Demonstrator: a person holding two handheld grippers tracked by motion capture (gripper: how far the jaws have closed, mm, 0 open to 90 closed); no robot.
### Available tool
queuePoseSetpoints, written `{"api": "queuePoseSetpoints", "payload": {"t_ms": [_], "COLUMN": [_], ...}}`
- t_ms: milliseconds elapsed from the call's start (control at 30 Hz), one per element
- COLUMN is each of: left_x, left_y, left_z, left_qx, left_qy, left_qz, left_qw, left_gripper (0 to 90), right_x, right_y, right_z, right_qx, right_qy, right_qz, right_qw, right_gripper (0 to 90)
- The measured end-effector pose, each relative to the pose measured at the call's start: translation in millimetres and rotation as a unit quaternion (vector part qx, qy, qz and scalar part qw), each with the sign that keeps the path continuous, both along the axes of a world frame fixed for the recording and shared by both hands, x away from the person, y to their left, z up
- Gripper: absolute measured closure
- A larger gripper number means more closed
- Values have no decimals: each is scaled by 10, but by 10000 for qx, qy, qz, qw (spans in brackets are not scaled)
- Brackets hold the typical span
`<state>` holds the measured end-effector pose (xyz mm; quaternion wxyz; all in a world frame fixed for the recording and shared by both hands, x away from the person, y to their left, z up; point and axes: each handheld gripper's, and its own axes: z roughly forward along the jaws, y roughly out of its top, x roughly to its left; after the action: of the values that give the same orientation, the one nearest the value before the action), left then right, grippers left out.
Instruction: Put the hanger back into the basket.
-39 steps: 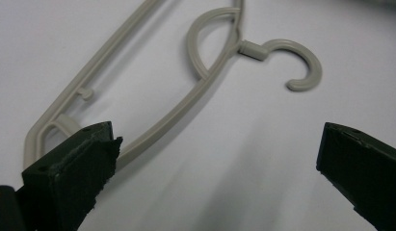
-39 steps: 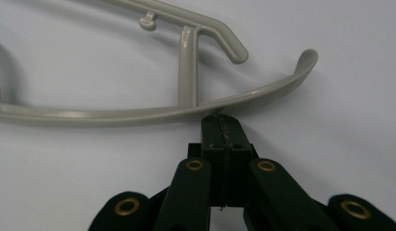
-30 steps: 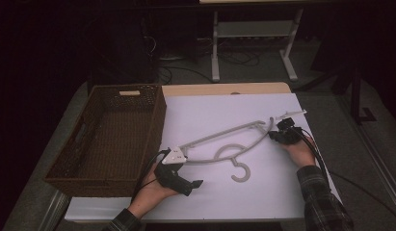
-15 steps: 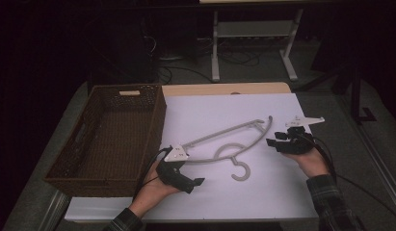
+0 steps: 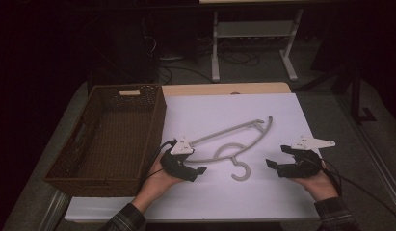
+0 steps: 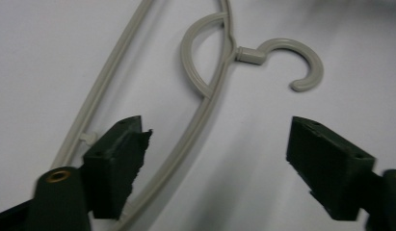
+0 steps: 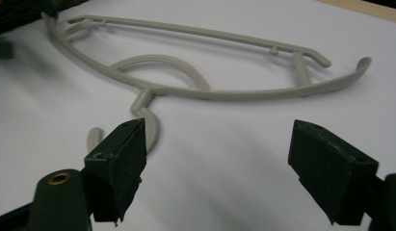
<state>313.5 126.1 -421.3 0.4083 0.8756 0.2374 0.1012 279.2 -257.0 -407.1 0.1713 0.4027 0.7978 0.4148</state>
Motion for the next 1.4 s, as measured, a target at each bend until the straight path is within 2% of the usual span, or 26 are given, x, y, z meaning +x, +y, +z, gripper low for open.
{"api": "queuePoseSetpoints", "payload": {"t_ms": [133, 300, 367, 500, 633, 1000, 1233, 1400], "left_x": [74, 201, 238, 273, 282, 301, 289, 284], "left_y": [-83, -134, -138, -142, -168, -256, -277, -281], "left_z": [-41, -103, -126, -155, -187, -281, -275, -279], "left_qx": [92, 233, 249, 269, 408, 709, 731, 703], "left_qy": [-33, -10, 18, 22, 4, -53, -14, 57], "left_qz": [-76, -33, -4, -23, -133, -442, -659, -733], "left_qw": [9999, 9997, 9997, 9996, 9991, 9965, 9951, 9948], "left_gripper": [331, 435, 445, 434, 449, 579, 739, 751], "right_x": [-96, -139, -141, -132, -115, -116, -117, -117], "right_y": [58, 125, 152, 250, 321, 311, 273, 269], "right_z": [-35, -55, -68, -108, -140, -152, -140, -139], "right_qx": [-7, -98, -71, -111, -142, -147, -69, -44], "right_qy": [24, 43, 89, 229, 344, 415, 429, 444], "right_qz": [125, 246, 287, 483, 622, 657, 626, 605], "right_qw": [9999, 9996, 9995, 9985, 9974, 9969, 9971, 9972], "right_gripper": [202, 210, 254, 433, 498, 525, 539, 541]}}
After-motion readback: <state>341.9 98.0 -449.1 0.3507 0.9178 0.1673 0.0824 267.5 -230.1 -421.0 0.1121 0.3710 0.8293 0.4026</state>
